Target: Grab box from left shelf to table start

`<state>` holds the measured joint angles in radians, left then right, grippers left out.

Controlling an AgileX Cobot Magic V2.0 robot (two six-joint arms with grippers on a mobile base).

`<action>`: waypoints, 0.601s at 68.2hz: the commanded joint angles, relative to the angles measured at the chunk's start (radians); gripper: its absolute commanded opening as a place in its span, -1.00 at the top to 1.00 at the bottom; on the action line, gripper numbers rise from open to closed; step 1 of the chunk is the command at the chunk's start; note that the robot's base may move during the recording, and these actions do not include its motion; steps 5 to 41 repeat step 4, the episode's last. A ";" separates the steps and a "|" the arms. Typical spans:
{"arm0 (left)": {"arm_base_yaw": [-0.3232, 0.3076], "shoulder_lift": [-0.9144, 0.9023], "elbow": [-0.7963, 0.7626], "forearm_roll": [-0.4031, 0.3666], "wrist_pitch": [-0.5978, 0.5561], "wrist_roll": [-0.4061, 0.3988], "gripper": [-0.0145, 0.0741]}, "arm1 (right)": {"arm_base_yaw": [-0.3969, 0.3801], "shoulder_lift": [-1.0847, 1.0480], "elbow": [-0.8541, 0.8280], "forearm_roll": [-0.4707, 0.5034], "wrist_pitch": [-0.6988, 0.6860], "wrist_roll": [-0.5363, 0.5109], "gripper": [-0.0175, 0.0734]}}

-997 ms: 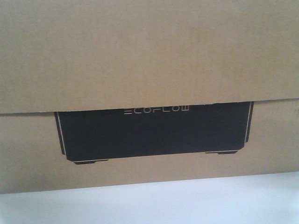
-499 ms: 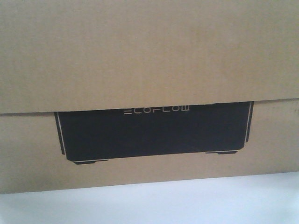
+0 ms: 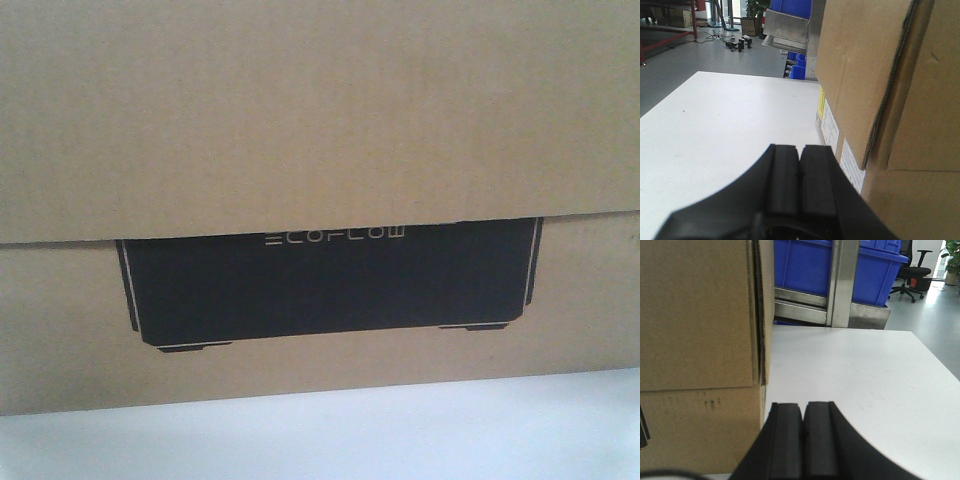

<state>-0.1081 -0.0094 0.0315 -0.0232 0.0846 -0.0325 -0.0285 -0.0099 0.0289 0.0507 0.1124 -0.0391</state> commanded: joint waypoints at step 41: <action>0.001 -0.017 -0.005 -0.008 -0.091 0.000 0.90 | -0.008 -0.010 0.005 -0.001 -0.096 -0.006 0.50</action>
